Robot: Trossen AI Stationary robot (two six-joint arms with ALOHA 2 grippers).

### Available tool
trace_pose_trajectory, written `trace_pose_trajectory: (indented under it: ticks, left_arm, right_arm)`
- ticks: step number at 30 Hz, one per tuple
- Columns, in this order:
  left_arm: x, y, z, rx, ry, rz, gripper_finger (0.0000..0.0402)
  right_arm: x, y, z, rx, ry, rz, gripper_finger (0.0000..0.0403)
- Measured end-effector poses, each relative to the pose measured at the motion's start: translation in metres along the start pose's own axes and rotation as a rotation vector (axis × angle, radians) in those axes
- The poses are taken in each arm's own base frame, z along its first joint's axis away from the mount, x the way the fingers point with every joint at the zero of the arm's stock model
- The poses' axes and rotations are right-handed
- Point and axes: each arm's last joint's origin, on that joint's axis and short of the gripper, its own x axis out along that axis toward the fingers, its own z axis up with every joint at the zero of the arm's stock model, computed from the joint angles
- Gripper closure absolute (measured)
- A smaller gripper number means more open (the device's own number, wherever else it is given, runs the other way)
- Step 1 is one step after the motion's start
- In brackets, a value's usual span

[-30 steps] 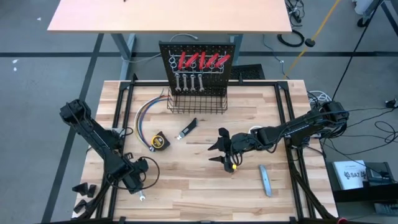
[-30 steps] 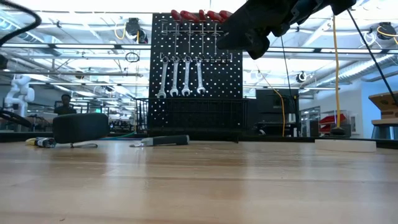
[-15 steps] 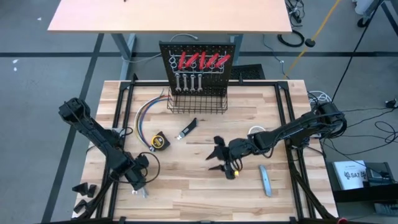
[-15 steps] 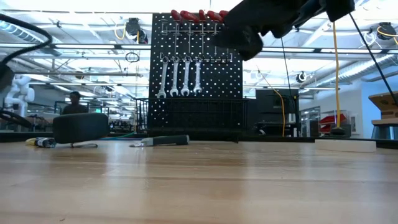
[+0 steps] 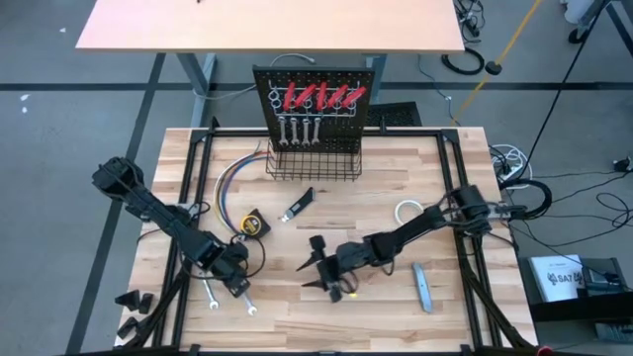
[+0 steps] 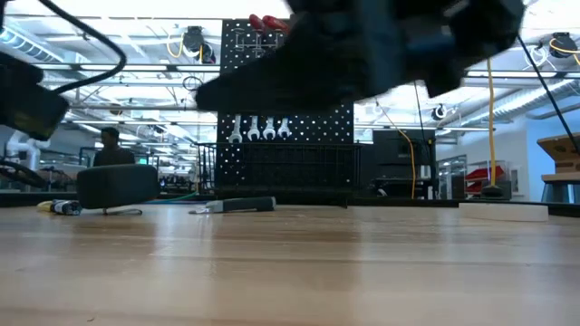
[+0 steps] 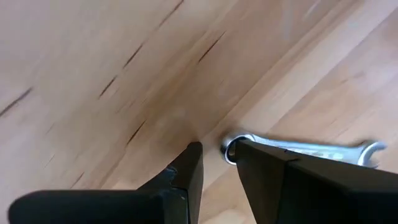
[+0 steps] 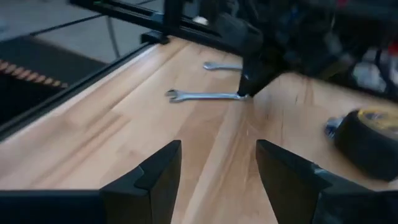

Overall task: Hang tools onto peg board
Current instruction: Hang the right wrench on the peg board

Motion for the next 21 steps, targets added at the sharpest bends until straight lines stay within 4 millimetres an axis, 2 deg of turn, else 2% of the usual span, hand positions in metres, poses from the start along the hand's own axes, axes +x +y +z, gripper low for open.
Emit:
trace_pose_trajectory:
  ticks: [4,7,12,15,21]
  left_arm:
    - [0.0,-0.002,0.009,0.001,-0.062,-0.028,0.0301]
    - [0.0,-0.002,0.015,0.009,-0.097,-0.027,0.0301]
    - [0.005,-0.004,0.023,0.066,-0.091,-0.03,0.0302]
    - [0.001,-0.007,0.026,0.117,-0.099,-0.051,0.0302]
    - [-0.007,-0.02,0.04,0.206,-0.222,-0.141,0.0302]
  right_arm:
    - [0.026,-0.003,0.012,0.093,0.093,-0.02,0.0204]
    - [0.044,-0.004,0.021,0.057,0.137,-0.014,0.0204]
    - [0.072,-0.004,0.025,0.021,0.139,0.016,0.0204]
    - [0.08,-0.005,0.022,0.039,0.152,0.068,0.0204]
    - [0.081,-0.011,0.019,0.042,0.157,0.052,0.0204]
